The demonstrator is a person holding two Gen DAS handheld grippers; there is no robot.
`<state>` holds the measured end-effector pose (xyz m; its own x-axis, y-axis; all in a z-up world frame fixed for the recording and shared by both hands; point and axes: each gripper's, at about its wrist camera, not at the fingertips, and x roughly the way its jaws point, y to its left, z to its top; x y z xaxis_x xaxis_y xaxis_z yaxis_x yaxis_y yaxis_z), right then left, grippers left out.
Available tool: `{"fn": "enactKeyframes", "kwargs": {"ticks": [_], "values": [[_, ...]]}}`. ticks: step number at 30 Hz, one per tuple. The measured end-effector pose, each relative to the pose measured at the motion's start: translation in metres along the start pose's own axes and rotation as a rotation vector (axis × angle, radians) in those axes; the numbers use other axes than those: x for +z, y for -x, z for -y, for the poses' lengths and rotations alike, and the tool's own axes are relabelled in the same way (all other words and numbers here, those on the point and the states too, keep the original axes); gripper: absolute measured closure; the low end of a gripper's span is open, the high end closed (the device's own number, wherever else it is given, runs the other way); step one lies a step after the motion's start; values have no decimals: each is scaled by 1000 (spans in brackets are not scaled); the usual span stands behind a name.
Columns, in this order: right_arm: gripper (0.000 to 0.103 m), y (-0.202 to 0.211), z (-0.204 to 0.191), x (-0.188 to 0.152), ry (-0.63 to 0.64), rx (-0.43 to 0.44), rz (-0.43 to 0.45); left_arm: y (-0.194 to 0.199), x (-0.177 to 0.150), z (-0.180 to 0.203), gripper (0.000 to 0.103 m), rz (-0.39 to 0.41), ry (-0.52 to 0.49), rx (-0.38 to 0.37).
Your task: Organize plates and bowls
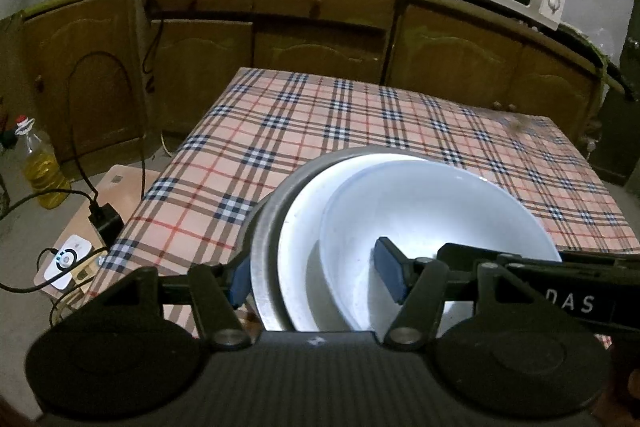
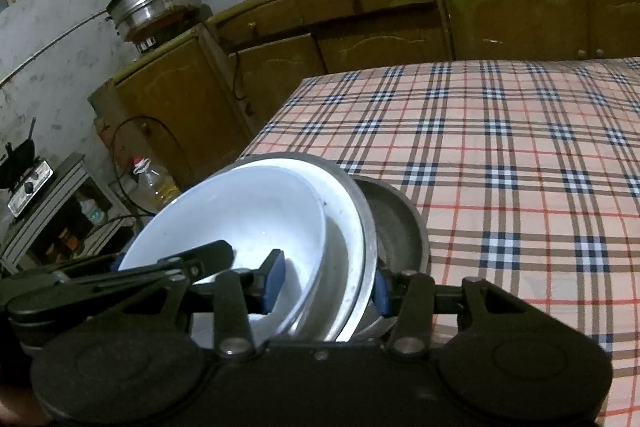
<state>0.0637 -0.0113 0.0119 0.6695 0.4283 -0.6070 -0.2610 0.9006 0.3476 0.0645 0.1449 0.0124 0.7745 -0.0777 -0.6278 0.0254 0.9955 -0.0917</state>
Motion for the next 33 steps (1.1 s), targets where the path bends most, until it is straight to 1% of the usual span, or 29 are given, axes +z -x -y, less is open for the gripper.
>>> {"fn": "enactKeyframes", "kwargs": {"ticks": [9,33], "values": [[48,-12,-1,-3,-5,0,-12,-8,-1,-5,39,-15,-1,2],[48,-21,4,-7,-19,-4,-21,-17,-3,-6,39,-27,-9,-1]]}}
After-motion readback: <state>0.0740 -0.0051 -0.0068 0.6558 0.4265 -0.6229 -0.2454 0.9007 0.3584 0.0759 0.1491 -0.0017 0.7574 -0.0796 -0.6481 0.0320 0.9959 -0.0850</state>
